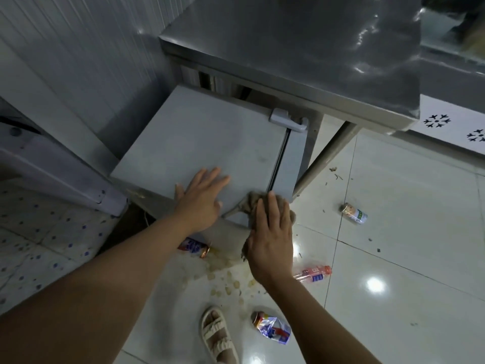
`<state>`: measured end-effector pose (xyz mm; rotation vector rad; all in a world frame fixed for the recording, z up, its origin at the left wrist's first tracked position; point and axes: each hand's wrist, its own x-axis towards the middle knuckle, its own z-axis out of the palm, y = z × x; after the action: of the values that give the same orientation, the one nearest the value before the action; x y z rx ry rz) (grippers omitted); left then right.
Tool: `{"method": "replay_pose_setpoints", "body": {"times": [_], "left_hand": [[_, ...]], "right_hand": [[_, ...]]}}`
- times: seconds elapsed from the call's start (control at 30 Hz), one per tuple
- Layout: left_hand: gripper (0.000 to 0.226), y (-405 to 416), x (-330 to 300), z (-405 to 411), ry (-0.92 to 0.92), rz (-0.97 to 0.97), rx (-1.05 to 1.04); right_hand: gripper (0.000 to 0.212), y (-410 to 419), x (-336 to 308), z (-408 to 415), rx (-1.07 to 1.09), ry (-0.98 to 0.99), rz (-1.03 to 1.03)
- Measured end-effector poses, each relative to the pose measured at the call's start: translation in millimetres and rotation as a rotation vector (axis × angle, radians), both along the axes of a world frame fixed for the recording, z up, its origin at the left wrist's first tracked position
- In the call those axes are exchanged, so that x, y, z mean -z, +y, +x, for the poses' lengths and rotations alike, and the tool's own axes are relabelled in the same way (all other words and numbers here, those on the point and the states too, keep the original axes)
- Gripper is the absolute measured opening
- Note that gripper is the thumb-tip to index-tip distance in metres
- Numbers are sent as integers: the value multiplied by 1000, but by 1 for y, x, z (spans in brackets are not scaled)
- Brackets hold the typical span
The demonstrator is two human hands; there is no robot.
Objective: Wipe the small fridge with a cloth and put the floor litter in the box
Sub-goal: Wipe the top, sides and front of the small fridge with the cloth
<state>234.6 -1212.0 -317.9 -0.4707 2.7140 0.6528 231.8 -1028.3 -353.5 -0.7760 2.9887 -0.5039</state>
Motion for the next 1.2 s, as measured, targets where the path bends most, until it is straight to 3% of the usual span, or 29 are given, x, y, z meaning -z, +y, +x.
{"method": "replay_pose_setpoints", "body": {"times": [0.4, 0.63, 0.73, 0.8, 0.9, 1.0, 1.1, 1.2], "left_hand": [[59, 0, 5, -1, -8, -21, 0], [58, -19, 7, -1, -15, 18, 167], [54, -56, 5, 12, 91, 11, 244], [52, -94, 5, 26, 157, -39, 174], [54, -141, 8, 43, 150, -54, 184], [59, -153, 16, 45, 214, -8, 252], [68, -153, 21, 45, 243, -19, 226], [78, -155, 21, 47, 207, 9, 234]], "right_hand": [[54, -2, 1, -3, 31, 14, -61], [72, -2, -12, -8, 27, -51, -85], [70, -17, -12, -6, 166, -31, -108], [61, -40, -9, 1, 349, 41, -87], [52, -88, -4, 18, 593, 108, -116], [44, -156, 2, 36, 450, 201, -206], [45, -210, 4, 45, 370, 156, -269], [52, -191, 9, 43, 193, 176, -149]]}}
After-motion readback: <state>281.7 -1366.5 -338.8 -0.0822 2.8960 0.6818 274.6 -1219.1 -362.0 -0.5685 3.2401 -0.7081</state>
